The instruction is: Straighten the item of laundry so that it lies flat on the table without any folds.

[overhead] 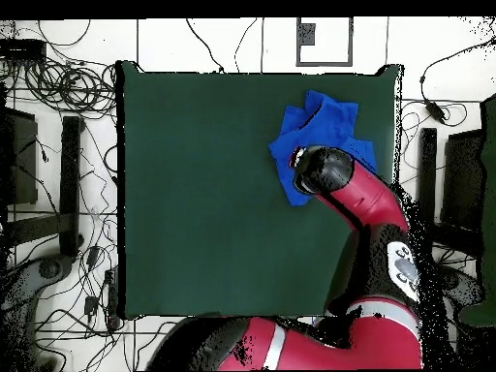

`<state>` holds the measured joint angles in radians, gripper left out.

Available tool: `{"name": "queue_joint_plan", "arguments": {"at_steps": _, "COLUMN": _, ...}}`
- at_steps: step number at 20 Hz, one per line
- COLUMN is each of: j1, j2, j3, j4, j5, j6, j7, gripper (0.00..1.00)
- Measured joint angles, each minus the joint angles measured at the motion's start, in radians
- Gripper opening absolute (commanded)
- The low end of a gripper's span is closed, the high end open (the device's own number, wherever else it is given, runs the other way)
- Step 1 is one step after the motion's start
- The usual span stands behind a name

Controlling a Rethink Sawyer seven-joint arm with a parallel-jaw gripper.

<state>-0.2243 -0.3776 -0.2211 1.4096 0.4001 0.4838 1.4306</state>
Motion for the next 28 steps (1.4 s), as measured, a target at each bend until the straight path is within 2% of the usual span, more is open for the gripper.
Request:
{"name": "queue_joint_plan", "arguments": {"at_steps": 11, "j1": -0.004, "j2": 0.013, "j3": -0.01, "j4": -0.099, "j5": 0.031, "j6": 0.043, "j7": 0.098, "gripper": 1.0}}
{"name": "queue_joint_plan", "arguments": {"at_steps": 15, "j1": -0.004, "j2": 0.042, "j3": -0.023, "j4": -0.138, "j5": 0.042, "j6": 0.043, "j7": 0.124, "gripper": 1.0}}
{"name": "queue_joint_plan", "arguments": {"at_steps": 28, "j1": 0.01, "j2": 0.097, "j3": -0.024, "j4": -0.169, "j5": 0.045, "j6": 0.043, "j7": 0.152, "gripper": 1.0}}
